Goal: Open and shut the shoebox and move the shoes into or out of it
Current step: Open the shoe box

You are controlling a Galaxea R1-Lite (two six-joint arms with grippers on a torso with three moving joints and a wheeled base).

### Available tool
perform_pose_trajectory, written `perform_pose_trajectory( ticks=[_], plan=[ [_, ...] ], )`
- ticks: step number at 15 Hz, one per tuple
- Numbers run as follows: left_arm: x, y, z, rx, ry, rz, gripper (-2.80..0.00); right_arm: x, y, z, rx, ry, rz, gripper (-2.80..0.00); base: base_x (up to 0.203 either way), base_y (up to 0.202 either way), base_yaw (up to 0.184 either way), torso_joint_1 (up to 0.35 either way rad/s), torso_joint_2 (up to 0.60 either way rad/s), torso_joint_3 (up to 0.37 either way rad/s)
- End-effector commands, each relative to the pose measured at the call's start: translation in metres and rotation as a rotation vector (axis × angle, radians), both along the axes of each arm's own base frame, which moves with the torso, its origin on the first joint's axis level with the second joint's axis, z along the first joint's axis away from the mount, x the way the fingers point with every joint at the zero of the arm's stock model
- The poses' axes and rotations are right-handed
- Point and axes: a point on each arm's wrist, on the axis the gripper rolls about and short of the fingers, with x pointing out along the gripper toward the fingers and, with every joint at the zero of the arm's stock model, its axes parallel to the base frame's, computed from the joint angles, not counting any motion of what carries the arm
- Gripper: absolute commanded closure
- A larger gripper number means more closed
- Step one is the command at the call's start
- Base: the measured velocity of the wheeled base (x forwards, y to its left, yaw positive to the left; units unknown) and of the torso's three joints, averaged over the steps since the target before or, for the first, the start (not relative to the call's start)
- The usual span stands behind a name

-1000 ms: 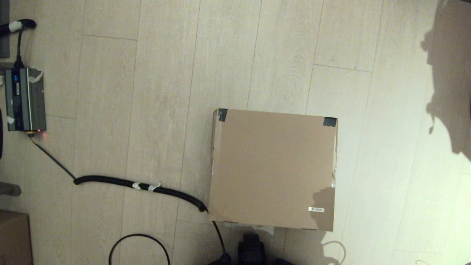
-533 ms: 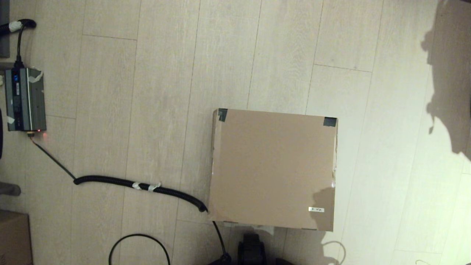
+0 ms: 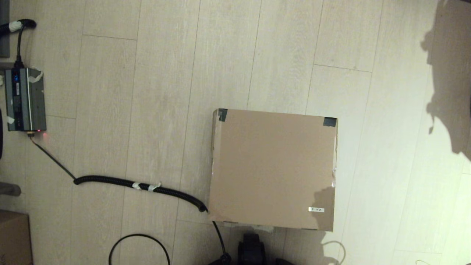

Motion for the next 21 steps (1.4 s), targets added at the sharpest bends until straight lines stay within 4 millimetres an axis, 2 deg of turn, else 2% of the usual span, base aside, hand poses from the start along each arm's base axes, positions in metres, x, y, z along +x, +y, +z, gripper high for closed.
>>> perform_pose_trajectory(
  ticks=[1,3,5,7,10,13,16,19,21],
  plan=[
    [0.004,-0.001,0.021,-0.089,0.082,-0.052,0.00,0.007,0.000,0.005,0.007,0.078,0.006,0.00,0.000,0.000,0.000,0.000,0.00,0.000],
    [0.021,-0.003,0.042,-0.214,0.197,-0.095,0.00,0.013,0.002,0.031,0.101,0.098,0.057,0.00,0.000,0.000,0.000,0.000,0.00,0.000],
    [0.049,-0.004,0.057,-0.327,0.314,-0.128,0.00,0.031,0.003,0.051,0.183,0.199,0.115,0.00,0.000,0.000,0.000,0.000,0.00,0.000],
    [0.086,-0.006,0.066,-0.417,0.406,-0.164,0.00,0.059,0.005,0.059,0.237,0.364,0.148,0.00,0.000,0.000,0.000,0.000,0.00,0.000],
    [0.149,-0.010,0.064,-0.504,0.543,-0.236,0.00,0.121,0.007,0.064,0.324,0.605,0.182,0.00,0.000,0.000,0.000,0.000,0.00,0.000],
    [0.204,-0.014,0.052,-0.591,0.684,-0.342,0.00,0.195,0.007,0.054,0.387,0.719,0.233,0.00,0.000,0.000,0.000,0.000,0.00,0.000],
    [0.252,-0.016,0.048,-0.672,0.758,-0.452,0.00,0.262,0.001,0.026,0.414,0.718,0.326,0.00,0.000,0.000,0.000,0.000,0.00,0.000],
    [0.283,-0.017,0.041,-0.688,0.747,-0.493,0.00,0.316,-0.024,0.003,0.446,0.617,0.387,0.00,0.000,0.000,0.000,0.000,0.00,0.000],
    [0.286,-0.019,0.041,-0.687,0.744,-0.503,0.00,0.335,-0.046,-0.003,0.459,0.544,0.389,0.00,0.000,0.000,0.000,0.000,0.00,0.000]
  ],
)
